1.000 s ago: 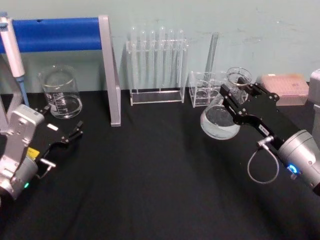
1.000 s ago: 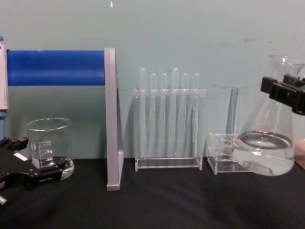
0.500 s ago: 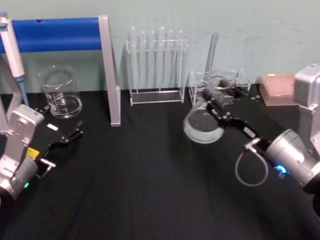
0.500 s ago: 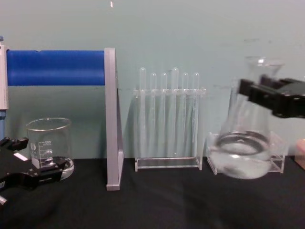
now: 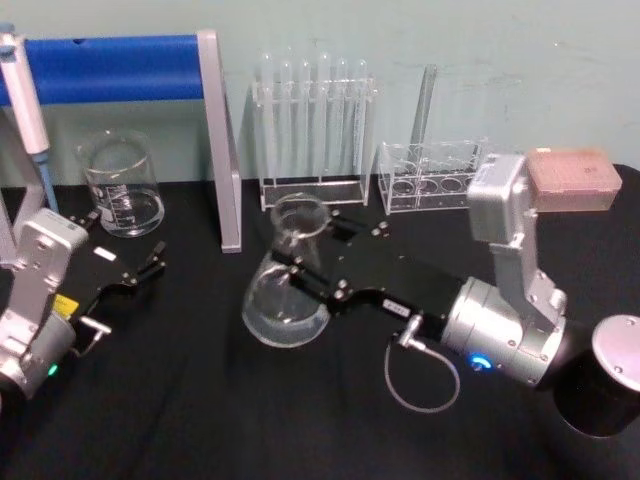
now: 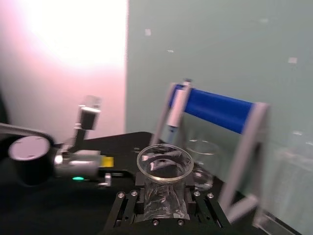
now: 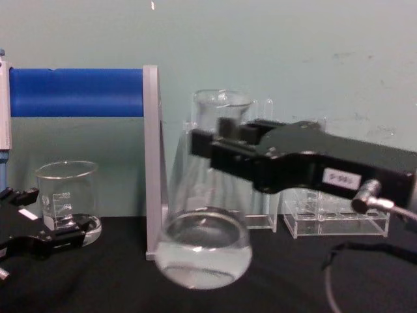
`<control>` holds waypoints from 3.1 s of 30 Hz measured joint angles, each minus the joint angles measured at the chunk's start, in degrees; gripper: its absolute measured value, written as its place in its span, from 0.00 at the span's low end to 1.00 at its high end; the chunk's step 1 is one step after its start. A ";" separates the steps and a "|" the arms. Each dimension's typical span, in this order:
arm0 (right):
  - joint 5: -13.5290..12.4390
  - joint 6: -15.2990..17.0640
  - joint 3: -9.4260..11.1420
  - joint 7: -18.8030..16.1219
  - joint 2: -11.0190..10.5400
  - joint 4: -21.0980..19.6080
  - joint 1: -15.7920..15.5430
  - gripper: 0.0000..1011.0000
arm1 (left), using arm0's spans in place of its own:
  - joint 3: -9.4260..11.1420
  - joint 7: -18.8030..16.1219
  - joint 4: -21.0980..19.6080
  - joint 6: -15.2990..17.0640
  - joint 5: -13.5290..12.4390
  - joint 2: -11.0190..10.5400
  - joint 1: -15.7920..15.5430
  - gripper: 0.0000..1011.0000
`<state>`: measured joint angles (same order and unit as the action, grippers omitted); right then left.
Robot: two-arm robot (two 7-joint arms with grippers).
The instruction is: Grasp the erlenmeyer flask with one hand, shake it three times, then place it back.
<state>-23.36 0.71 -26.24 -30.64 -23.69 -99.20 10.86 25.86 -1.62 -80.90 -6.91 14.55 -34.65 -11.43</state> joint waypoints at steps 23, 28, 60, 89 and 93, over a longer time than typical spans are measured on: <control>-1.97 -1.10 2.29 6.99 -1.74 -0.45 -1.94 0.44 | 0.00 0.00 0.00 0.00 0.00 0.00 0.00 0.99; -1.07 -1.17 7.08 12.13 -2.39 -2.31 -5.50 0.44 | 0.00 0.00 0.00 0.00 0.00 0.00 0.00 0.99; 1.03 0.44 16.26 14.74 -1.14 -6.61 -12.90 0.44 | 0.00 0.00 0.00 0.00 0.00 0.00 0.00 0.99; -1.96 0.60 -0.52 2.56 -0.47 -0.68 -1.44 0.44 | 0.00 0.00 0.00 0.00 0.00 0.00 0.00 0.99; -2.07 -0.13 2.44 6.33 -1.31 -1.45 -3.14 0.44 | 0.00 0.00 0.00 0.00 0.00 0.00 0.00 0.99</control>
<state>-25.42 0.58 -23.79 -24.31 -25.00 -100.65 7.72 25.86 -1.62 -80.90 -6.91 14.55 -34.65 -11.43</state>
